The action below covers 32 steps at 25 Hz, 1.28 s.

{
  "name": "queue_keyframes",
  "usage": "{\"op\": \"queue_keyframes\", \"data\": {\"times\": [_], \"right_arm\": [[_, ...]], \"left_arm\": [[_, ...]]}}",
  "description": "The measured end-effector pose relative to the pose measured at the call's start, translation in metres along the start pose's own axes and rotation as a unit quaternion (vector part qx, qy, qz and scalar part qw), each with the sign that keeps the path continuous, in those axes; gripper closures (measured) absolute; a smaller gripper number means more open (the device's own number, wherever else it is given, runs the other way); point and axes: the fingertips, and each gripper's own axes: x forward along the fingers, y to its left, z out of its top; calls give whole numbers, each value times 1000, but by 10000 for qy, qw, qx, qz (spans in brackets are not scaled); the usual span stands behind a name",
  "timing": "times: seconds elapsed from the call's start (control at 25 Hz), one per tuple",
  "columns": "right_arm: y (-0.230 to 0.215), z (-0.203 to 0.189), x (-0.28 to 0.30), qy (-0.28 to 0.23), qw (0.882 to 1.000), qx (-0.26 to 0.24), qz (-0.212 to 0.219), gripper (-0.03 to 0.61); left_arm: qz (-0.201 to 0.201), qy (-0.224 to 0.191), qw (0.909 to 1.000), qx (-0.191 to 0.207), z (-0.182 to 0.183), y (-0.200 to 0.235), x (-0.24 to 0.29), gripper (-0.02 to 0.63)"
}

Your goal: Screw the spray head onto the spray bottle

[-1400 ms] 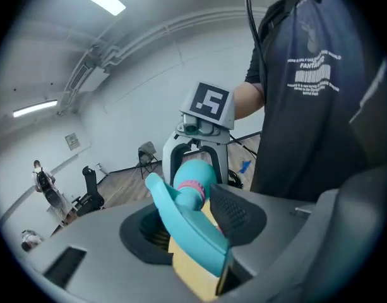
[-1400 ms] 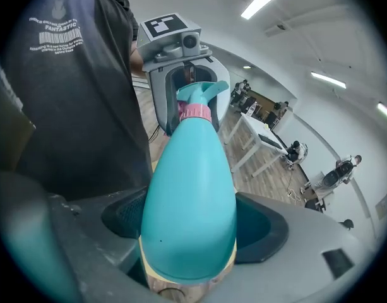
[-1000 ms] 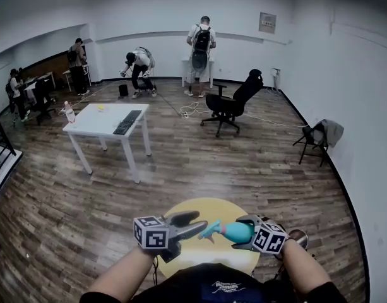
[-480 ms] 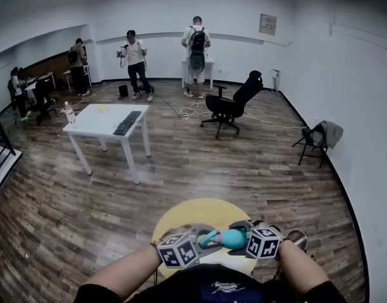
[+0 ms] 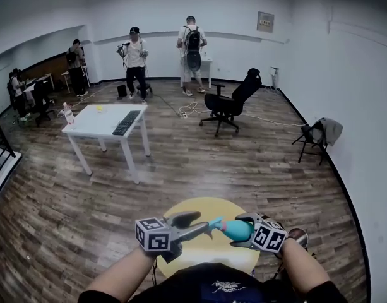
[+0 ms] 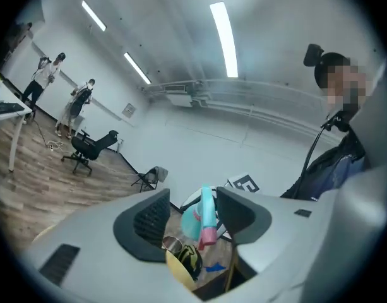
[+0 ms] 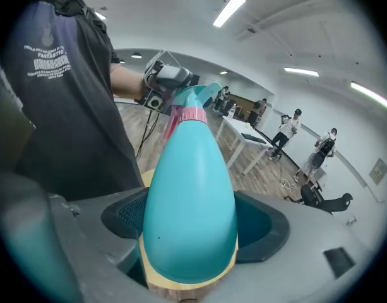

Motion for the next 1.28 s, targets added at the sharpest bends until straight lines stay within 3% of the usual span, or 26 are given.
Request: {"op": "queue_keyframes", "data": {"times": [0.12, 0.16, 0.2, 0.24, 0.32, 0.36, 0.44, 0.52, 0.56, 0.6, 0.64, 0.76, 0.8, 0.84, 0.92, 0.96, 1.04, 1.12, 1.2, 1.24, 1.28], "right_arm": [[8, 3, 7, 208, 9992, -350, 14, 167], [12, 7, 11, 297, 9980, -553, 29, 167], [15, 10, 15, 449, 9958, -793, 46, 167], [18, 8, 19, 645, 9928, -1011, 77, 167], [27, 0, 23, 843, 9896, -1136, 279, 167], [35, -3, 23, 795, 9902, -1062, 440, 167], [48, -4, 22, 612, 9916, -896, 699, 166], [55, -2, 24, 500, 9918, -815, 845, 169], [55, -1, 25, 478, 9917, -796, 891, 172], [54, 0, 24, 454, 9918, -775, 915, 173], [52, 2, 23, 409, 9923, -737, 910, 173], [40, 5, 14, 189, 9956, -505, 764, 175], [36, 2, 12, 158, 9966, -414, 699, 175], [31, -2, 9, 175, 9973, -331, 629, 175], [23, -16, 5, 316, 9981, -225, 485, 175], [20, -21, 4, 398, 9981, -219, 427, 176], [19, -20, 5, 513, 9975, -342, 356, 176], [23, -7, 9, 593, 9957, -631, 333, 176], [30, 2, 16, 778, 9910, -1020, 375, 176], [34, 1, 20, 917, 9877, -1182, 445, 179], [39, -3, 23, 1004, 9855, -1250, 557, 179]], "left_arm": [[-328, 662, 9972, 130, -25, -18, 12, 324], [-389, 968, 9936, 436, -37, -26, 21, 324], [-372, 1262, 9868, 949, -47, -33, 30, 373], [-294, 1532, 9741, 1637, -55, -37, 38, 439], [-178, 2062, 9307, 3016, -69, -44, 43, 445], [-210, 2286, 9084, 3495, -75, -47, 42, 446], [-410, 2540, 8774, 4050, -85, -53, 37, 445], [-561, 2627, 8605, 4329, -91, -55, 32, 443], [-578, 2626, 8607, 4323, -92, -54, 31, 443], [-576, 2570, 8698, 4172, -91, -52, 31, 443], [-574, 2437, 8874, 3870, -88, -51, 32, 443], [-448, 1681, 9530, 2480, -65, -42, 29, 434], [-348, 1384, 9688, 2027, -53, -35, 24, 413], [-248, 1088, 9803, 1629, -40, -29, 18, 359], [-135, 647, 9920, 1078, -18, -19, 7, 318], [-122, 594, 9934, 975, -12, -16, 4, 318], [-118, 886, 9895, 1133, -15, -16, 6, 303], [-190, 1478, 9749, 1656, -36, -25, 18, 289], [-391, 1994, 9458, 2534, -61, -42, 34, 327], [-464, 2187, 9247, 3083, -71, -50, 38, 440], [-504, 2363, 9016, 3589, -80, -55, 40, 439]]}}
